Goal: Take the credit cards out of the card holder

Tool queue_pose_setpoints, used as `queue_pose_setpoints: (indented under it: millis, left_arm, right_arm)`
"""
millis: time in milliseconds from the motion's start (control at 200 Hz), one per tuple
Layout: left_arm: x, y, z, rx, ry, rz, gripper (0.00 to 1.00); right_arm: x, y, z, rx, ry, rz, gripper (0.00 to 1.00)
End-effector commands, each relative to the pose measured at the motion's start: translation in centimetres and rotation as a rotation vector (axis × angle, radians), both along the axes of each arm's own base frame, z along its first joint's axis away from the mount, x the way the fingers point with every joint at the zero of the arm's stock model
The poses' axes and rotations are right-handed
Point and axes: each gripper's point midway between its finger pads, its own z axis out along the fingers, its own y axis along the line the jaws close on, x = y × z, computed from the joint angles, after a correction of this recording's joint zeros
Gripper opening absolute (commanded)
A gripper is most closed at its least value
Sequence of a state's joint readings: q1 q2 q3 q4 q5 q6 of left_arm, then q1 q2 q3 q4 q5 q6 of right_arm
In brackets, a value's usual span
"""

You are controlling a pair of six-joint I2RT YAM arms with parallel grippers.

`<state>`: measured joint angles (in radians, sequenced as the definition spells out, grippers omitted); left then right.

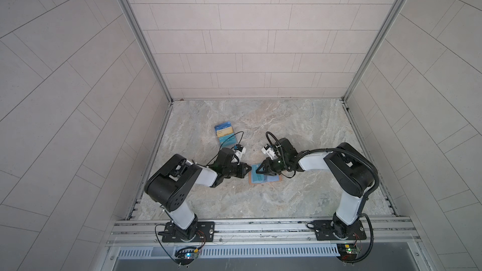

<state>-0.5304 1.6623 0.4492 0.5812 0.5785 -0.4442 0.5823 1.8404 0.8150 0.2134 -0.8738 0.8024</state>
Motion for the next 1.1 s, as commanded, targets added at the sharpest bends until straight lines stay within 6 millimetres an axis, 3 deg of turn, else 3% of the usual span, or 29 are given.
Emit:
queue_pose_setpoints:
  millis: [0,446,781,1091]
  left_arm:
    - [-1.5,0.4,-1.1,0.030,0.049,-0.023,0.00]
    - [-1.0,-1.0,3.4,-0.029,-0.100,-0.125,0.02]
    - [-1.6,-2.1,1.7,0.034,-0.072,-0.176,0.01]
    - [-3.2,-1.1,-0.6,0.085,-0.027,-0.164,0.00]
  right_arm:
    - [-0.1,0.6,-0.6,-0.016,0.005,0.003,0.25]
    - [-0.3,0.1,-1.4,-0.047,0.014,-0.003,0.24]
    - [-0.2,0.1,-1.5,-0.049,0.015,-0.003,0.23]
    - [0.1,0.0,-0.5,-0.026,-0.002,-0.004,0.25]
